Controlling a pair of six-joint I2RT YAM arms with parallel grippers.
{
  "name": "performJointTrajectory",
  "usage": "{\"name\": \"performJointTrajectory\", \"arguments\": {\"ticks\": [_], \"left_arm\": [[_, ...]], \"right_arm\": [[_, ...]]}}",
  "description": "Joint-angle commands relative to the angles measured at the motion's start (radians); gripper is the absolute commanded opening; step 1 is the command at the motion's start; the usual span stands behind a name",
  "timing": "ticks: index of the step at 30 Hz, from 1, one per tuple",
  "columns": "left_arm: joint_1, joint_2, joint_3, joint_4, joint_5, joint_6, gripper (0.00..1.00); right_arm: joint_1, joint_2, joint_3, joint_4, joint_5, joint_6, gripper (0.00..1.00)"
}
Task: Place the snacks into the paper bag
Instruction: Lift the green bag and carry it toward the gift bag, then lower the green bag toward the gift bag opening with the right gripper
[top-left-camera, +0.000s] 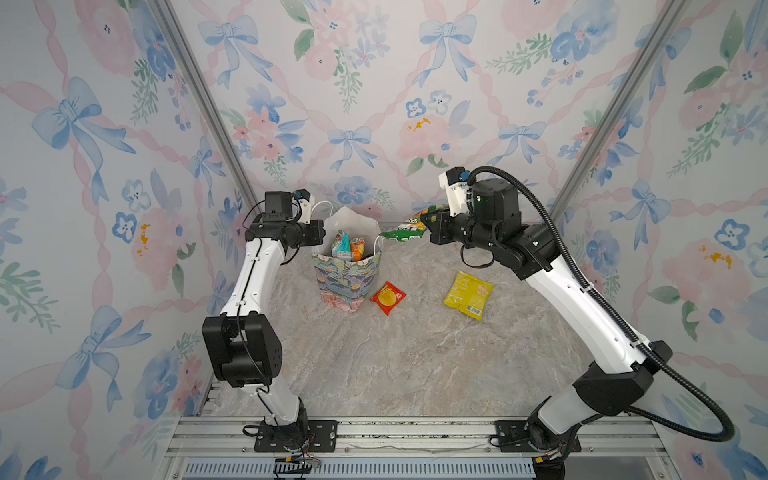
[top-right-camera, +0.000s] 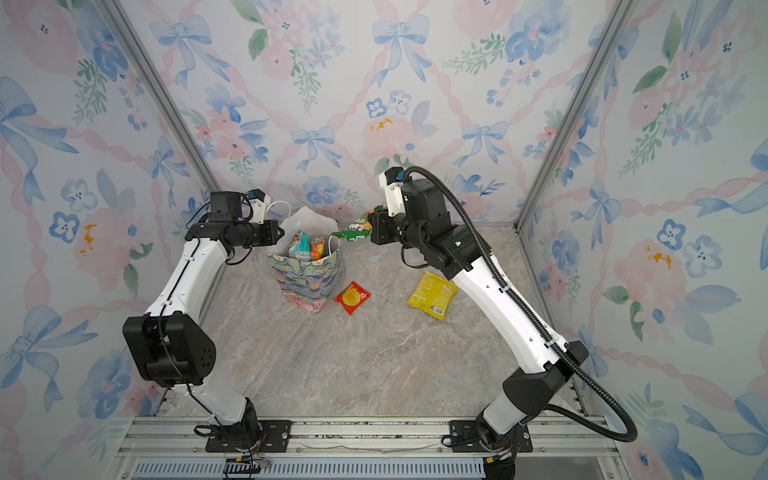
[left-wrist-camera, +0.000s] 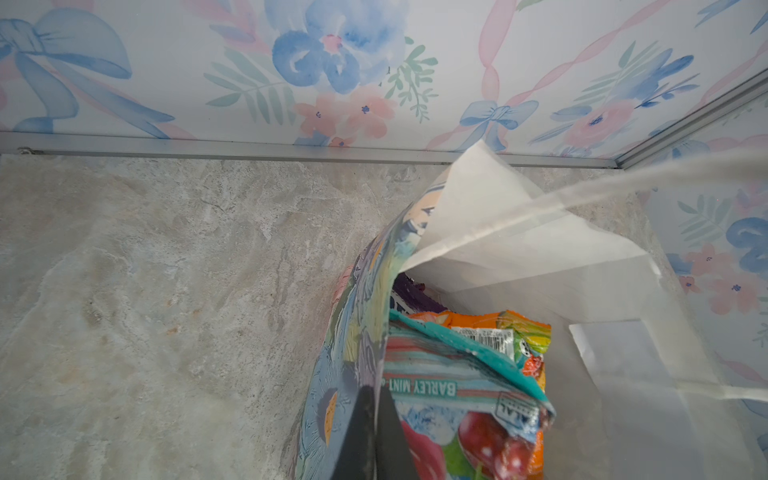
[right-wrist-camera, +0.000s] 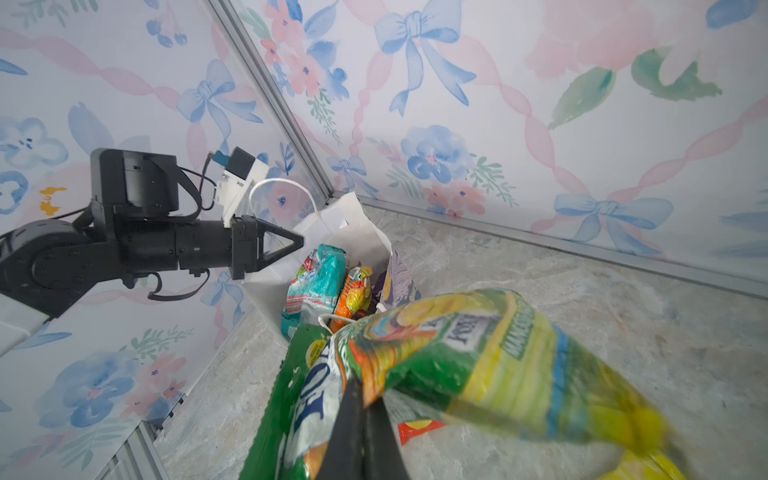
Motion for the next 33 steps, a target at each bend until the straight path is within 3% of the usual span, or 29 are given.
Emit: {"name": "performJointTrajectory", "arguments": {"ticks": [1, 19, 33], "left_arm": [[0.006, 0.015, -0.011, -0.015, 0.01, 0.001, 0.0], [0.007, 0.017, -0.012, -0.015, 0.007, 0.001, 0.0], [0.008, 0.03, -0.01, -0.014, 0.013, -0.001, 0.0]], "right_arm": [[0.021, 0.032, 0.124, -0.041, -0.034, -0.046, 0.0], [0.077, 0.417, 0.689, -0.141, -0.132, -0.067, 0.0], [0.086, 0.616, 0.754, 0.046, -0.237, 0.05, 0.0]]}}
